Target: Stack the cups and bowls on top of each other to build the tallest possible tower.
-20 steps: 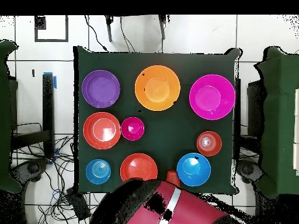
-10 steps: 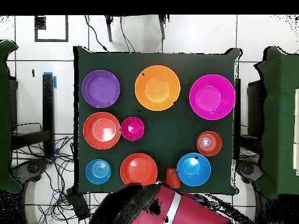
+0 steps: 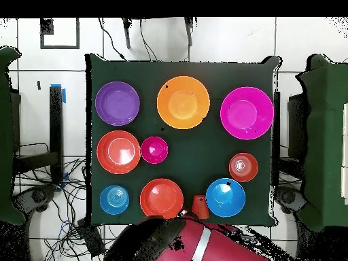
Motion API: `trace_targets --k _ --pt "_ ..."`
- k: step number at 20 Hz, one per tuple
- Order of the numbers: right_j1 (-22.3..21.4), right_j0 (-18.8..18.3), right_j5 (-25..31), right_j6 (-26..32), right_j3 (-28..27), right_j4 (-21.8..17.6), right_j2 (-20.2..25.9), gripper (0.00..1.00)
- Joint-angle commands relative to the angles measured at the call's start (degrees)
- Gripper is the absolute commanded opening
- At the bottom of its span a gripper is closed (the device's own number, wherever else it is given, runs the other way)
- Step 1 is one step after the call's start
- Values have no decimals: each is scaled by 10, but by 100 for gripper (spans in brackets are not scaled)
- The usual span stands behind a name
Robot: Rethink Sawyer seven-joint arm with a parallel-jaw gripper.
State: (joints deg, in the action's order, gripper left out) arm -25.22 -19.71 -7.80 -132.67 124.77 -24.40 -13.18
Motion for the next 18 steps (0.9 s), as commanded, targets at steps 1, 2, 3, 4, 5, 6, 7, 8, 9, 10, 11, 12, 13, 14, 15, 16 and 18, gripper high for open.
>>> trace_targets --k 1,2,3,4,5,6,7,8,9,10,11,12,13,14,15,16,18 --pt "-5 12 44 -23 -64 11 71 100" --pt "-9 12 51 -21 -66 12 73 100" --pt "-12 12 54 -20 -66 12 73 100" --pt "-16 10 61 -18 -68 13 75 100" --pt "-17 8 62 -15 -70 11 78 100" --pt "-20 0 69 -10 -74 8 86 100" --pt "-22 -2 75 -8 -75 8 89 100" --pt "-25 -7 84 -2 -79 7 94 100" --pt "-27 -10 88 -1 -80 7 97 100" --pt "-30 -13 96 3 -83 6 101 100" --pt "-31 -14 100 5 -85 6 103 100" --pt "-31 -14 103 7 -87 6 104 100" --pt "-32 -13 104 7 -88 6 104 100" --pt "-33 -13 109 7 -90 7 105 100" --pt "-34 -12 110 6 -91 7 105 100" --pt "-34 -13 114 6 -93 7 107 100" --pt "-34 -13 117 5 -97 5 109 100"
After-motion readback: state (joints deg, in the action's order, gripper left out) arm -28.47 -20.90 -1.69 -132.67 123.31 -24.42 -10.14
